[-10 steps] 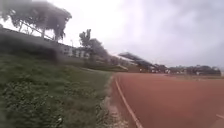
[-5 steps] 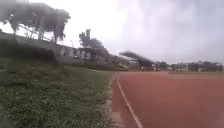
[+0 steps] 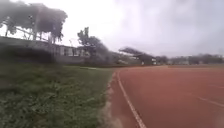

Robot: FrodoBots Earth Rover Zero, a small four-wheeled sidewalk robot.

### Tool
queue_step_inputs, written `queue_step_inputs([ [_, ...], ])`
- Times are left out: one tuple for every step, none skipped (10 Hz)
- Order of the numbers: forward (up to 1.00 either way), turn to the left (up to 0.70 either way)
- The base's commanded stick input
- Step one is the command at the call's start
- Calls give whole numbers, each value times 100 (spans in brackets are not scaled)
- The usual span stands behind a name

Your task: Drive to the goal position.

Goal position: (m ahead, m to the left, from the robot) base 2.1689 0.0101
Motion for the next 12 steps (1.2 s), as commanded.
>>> queue_step_inputs([
  [50, 0],
  [50, 0],
  [50, 0],
  [50, 0],
  [50, 0],
  [50, 0],
  [50, 0],
  [50, 0],
  [50, 0],
  [50, 0],
  [50, 0],
  [50, 0],
])
